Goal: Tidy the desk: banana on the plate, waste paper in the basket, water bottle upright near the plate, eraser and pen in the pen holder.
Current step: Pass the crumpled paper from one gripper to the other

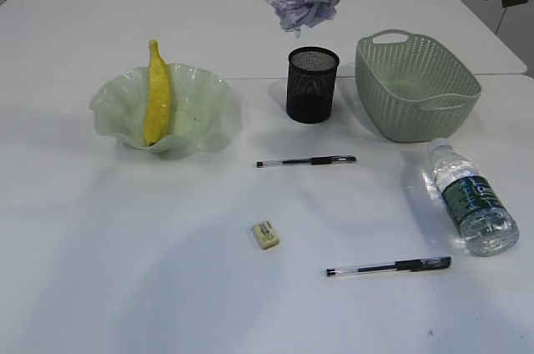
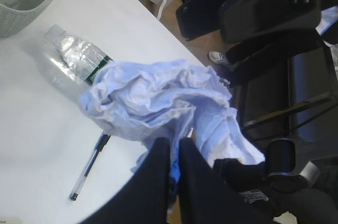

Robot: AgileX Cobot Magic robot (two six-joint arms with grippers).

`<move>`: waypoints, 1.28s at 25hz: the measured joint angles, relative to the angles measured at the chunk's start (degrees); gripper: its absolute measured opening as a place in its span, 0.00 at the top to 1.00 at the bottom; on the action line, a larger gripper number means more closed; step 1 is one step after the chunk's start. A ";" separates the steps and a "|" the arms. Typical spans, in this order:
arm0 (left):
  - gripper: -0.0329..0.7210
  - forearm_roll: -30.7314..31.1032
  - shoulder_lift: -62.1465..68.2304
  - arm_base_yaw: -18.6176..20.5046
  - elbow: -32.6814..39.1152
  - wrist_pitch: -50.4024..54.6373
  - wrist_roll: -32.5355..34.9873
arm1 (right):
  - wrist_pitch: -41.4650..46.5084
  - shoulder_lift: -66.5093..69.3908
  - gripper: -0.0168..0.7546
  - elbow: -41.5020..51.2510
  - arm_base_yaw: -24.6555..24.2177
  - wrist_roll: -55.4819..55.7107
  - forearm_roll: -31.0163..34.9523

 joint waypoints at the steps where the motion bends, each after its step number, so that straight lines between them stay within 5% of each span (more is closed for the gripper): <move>1: 0.95 -0.38 0.00 0.00 0.00 0.00 0.13 | 0.00 0.00 0.54 0.00 0.00 -0.14 0.81; 17: 0.95 -3.71 0.00 0.00 0.00 0.00 1.52 | -0.04 0.05 0.54 0.00 0.00 -0.62 6.37; 32: 0.95 -3.75 -0.13 -1.73 0.00 0.00 3.17 | -0.13 0.14 0.41 0.00 0.00 1.62 6.93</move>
